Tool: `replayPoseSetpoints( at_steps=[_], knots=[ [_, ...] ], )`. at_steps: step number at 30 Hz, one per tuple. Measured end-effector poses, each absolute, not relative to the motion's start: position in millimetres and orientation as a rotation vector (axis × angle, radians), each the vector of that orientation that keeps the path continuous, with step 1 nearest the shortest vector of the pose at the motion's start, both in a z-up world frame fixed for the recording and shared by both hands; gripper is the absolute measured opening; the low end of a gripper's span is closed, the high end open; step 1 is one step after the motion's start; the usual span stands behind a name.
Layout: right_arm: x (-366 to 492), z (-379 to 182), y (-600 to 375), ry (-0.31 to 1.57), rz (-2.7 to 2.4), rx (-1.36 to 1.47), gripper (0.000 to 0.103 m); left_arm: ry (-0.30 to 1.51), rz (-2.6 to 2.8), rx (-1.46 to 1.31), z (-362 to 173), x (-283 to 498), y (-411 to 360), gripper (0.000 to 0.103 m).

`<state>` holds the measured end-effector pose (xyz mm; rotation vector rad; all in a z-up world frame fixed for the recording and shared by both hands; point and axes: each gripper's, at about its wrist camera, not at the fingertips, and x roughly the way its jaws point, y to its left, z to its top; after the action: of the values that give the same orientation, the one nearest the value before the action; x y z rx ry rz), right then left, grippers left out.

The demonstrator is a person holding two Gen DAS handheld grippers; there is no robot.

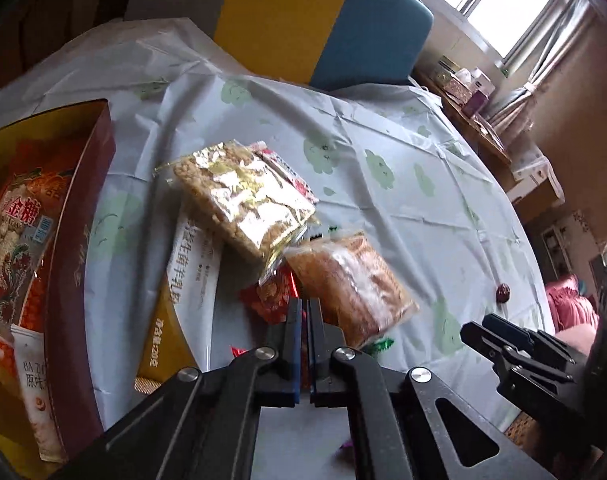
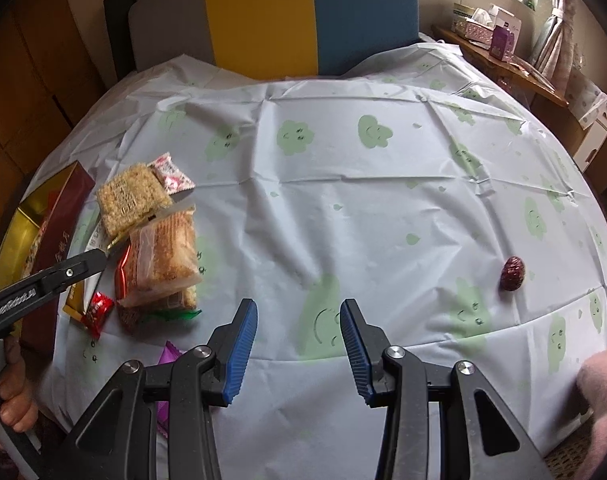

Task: Organize snacks
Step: 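Grasp the red-wrapped snack bar with the left tool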

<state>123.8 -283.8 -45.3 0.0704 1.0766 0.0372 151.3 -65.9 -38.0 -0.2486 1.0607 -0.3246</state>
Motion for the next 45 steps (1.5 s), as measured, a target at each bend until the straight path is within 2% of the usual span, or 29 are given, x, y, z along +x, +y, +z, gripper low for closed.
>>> replayPoseSetpoints(
  at_steps=[4, 5, 6, 7, 10, 11, 13, 14, 29, 30, 33, 38, 41, 45],
  knots=[
    [122.8, -47.6, -280.2, 1.083, 0.036, 0.058, 0.044, 1.105, -0.311, -0.202, -51.5, 154.1, -75.3, 0.013],
    [123.0, -47.7, -280.5, 1.083, 0.034, 0.059, 0.044, 1.113, -0.306, -0.200, -54.1, 155.7, -76.6, 0.024],
    [123.1, -47.7, -281.0, 1.083, 0.030, 0.061, 0.044, 1.126, -0.299, -0.204, -57.1, 159.0, -77.4, 0.042],
    [123.3, -47.9, -282.1, 1.085, 0.025, 0.066, 0.044, 1.142, -0.286, -0.216, -60.2, 162.6, -77.2, 0.048],
    [123.9, -47.7, -282.9, 1.083, 0.024, 0.074, 0.044, 1.144, -0.265, -0.189, -64.1, 167.7, -80.4, 0.045],
    [124.5, -47.9, -282.5, 1.083, 0.023, 0.073, 0.044, 1.149, -0.268, -0.164, -66.6, 168.1, -83.7, 0.039],
    [125.1, -48.4, -281.7, 1.083, 0.026, 0.072, 0.044, 1.132, -0.269, -0.111, -67.6, 165.9, -89.3, 0.037],
    [125.4, -48.9, -281.0, 1.085, 0.028, 0.071, 0.044, 1.125, -0.277, -0.090, -68.2, 164.4, -92.5, 0.027],
    [139.8, -30.1, -271.7, 1.070, 0.130, 0.143, 0.044, 0.860, -0.400, 0.004, -43.5, 104.2, -83.2, 0.024],
    [143.1, -28.0, -267.6, 1.066, 0.152, 0.141, 0.045, 0.852, -0.403, 0.011, -40.7, 101.3, -82.8, 0.024],
    [156.6, -28.2, -251.2, 1.081, 0.221, 0.122, 0.062, 0.808, -0.425, 0.050, -35.8, 82.4, -81.3, 0.024],
    [174.4, -36.9, -219.6, 1.115, 0.298, 0.044, 0.064, 0.794, -0.452, 0.092, -37.8, 60.2, -79.1, 0.024],
    [184.1, -43.8, -200.1, 1.136, 0.334, -0.026, 0.071, 0.809, -0.451, 0.095, -44.4, 51.6, -74.1, 0.024],
    [191.2, -58.0, -182.7, 1.181, 0.351, -0.108, 0.071, 0.851, -0.436, 0.084, -55.9, 48.2, -68.4, 0.024]
  ],
)
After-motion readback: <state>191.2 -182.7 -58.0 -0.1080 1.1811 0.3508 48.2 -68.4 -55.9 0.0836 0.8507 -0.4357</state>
